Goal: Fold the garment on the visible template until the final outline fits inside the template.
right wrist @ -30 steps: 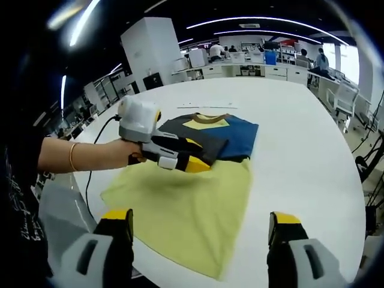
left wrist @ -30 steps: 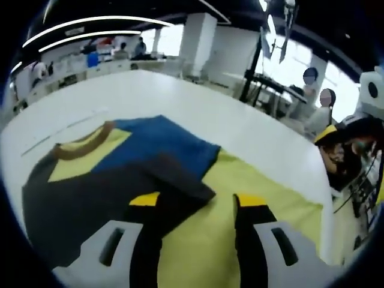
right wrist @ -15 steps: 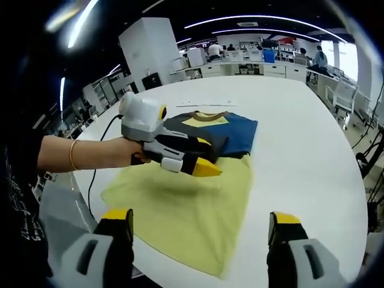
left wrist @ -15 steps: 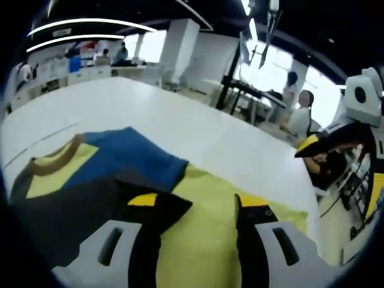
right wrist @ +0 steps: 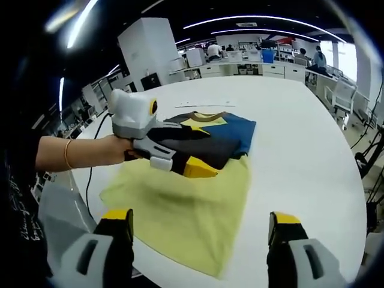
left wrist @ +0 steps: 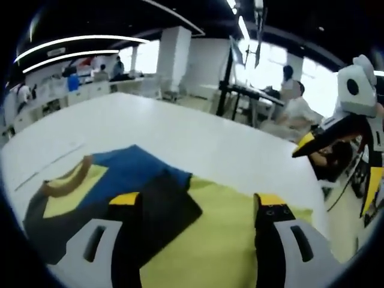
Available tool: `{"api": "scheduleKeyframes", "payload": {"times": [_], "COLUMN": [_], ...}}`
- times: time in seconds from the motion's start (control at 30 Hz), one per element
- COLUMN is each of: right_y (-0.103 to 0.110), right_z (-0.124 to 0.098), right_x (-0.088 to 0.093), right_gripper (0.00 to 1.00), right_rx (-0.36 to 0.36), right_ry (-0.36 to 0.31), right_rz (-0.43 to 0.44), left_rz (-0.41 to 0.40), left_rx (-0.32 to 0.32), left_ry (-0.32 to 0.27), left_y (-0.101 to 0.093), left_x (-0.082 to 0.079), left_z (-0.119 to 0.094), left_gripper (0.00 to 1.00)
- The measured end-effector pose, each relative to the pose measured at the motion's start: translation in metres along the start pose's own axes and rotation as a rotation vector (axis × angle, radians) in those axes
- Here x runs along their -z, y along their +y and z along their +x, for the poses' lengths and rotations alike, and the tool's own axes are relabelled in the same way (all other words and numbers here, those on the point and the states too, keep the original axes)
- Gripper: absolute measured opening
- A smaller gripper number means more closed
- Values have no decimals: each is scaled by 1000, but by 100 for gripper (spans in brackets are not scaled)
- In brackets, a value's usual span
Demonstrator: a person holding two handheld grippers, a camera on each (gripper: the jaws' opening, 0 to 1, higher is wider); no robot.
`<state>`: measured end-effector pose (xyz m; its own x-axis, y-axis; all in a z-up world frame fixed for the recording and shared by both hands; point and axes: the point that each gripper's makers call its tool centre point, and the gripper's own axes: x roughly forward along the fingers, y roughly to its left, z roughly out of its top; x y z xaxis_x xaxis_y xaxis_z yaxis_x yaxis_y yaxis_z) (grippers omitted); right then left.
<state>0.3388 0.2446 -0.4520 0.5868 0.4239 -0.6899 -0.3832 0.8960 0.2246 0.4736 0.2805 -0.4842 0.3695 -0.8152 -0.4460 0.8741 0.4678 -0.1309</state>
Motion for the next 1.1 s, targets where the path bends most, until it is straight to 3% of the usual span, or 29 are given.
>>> {"api": "scheduleKeyframes", "payload": {"times": [0.4,0.6,1.1], "right_y": [-3,1,14], "right_z": [1,2,8], "right_x": [-3,-13,-15], "right_gripper": [96,99,99], "right_rx": [0,-5,-6], "right_ry": [3,-37,-15], "right_rz": [-24,-42,-96], "left_rz": [3,0,-20], "left_rx": [-93,-114,-193], "left_ry": [-10,-6,17], "left_y": [33,38,49], "left_x": [-5,-4,21], "left_z": [-42,-65,-136], "left_gripper": [99,99,99]}}
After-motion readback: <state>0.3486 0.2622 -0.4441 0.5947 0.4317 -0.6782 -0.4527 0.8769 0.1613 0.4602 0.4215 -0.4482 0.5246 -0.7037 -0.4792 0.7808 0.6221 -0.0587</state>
